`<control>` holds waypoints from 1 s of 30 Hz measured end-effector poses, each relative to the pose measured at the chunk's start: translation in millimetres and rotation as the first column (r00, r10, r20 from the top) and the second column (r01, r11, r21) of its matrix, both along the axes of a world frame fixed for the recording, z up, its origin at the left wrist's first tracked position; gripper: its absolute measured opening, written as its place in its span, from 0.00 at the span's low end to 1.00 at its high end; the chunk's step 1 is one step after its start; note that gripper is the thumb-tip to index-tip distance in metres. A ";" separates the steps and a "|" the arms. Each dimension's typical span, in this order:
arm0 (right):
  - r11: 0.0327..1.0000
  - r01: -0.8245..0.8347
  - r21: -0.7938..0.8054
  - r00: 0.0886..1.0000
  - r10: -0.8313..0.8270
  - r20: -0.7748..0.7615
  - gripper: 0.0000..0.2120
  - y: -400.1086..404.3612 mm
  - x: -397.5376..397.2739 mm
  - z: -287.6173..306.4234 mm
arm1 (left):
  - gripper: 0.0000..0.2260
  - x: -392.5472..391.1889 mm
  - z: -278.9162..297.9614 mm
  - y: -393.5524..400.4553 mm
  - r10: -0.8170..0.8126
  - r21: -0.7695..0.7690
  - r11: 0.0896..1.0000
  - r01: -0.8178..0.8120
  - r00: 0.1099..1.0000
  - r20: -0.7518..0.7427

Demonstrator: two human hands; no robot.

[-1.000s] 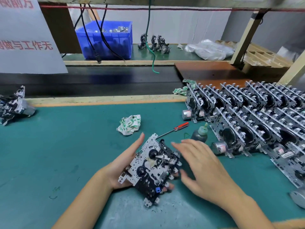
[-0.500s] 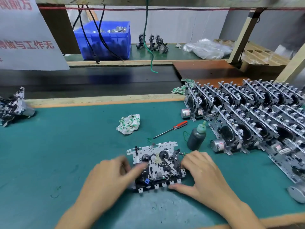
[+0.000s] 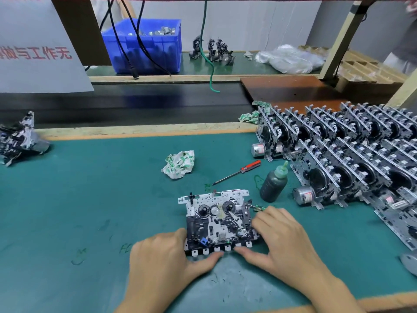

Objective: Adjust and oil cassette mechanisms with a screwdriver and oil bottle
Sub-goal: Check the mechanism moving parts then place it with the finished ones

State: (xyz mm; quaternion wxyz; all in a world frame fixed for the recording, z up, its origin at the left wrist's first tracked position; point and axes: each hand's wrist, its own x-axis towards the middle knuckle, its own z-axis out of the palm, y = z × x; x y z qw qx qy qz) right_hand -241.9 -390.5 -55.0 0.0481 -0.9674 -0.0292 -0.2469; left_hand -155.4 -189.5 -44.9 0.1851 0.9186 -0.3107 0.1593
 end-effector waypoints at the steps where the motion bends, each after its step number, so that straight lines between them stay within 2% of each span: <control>1: 1.000 -0.011 0.028 1.000 0.011 -0.006 0.23 -0.2 -0.4 -0.3 | 0.28 0.1 -0.7 -0.8 0.013 -0.006 1.000 -0.013 1.000 -0.005; 4: 0.996 -0.039 0.084 0.999 0.041 -0.020 0.23 -0.1 -0.9 -1.5 | 0.28 3.2 -4.8 -1.3 0.015 -0.017 1.000 -0.015 1.000 -0.001; 9: 1.000 0.028 -0.004 0.999 -0.027 0.036 0.24 3.6 0.0 -4.4 | 0.31 5.4 -5.9 4.7 -0.071 0.019 0.997 0.071 0.997 -0.025; 14: 0.999 0.046 0.006 0.998 -0.046 0.035 0.24 7.1 0.1 -4.9 | 0.29 -0.5 -1.6 -5.9 0.022 -0.003 1.000 -0.022 0.996 -0.081; 19: 0.988 -0.047 0.144 0.998 0.054 -0.044 0.24 0.6 -1.5 -3.0 | 0.29 -2.0 -1.4 -9.0 0.082 0.012 0.997 -0.081 0.992 -0.097; 21: 0.991 -0.047 0.127 0.999 0.050 -0.020 0.24 1.4 -1.0 -3.2 | 0.29 -0.5 -1.8 -7.4 0.044 0.004 0.999 -0.044 0.995 -0.088; 25: 0.999 0.032 0.035 0.998 -0.034 0.061 0.24 2.7 -1.2 -4.0 | 0.28 7.0 -4.3 4.3 -0.149 -0.025 0.989 0.148 0.988 -0.035; 30: 0.998 0.048 0.033 0.998 -0.049 0.042 0.29 -2.0 -5.0 -4.0 | 0.25 3.2 -9.4 6.9 -0.261 -0.032 0.965 0.261 0.965 0.010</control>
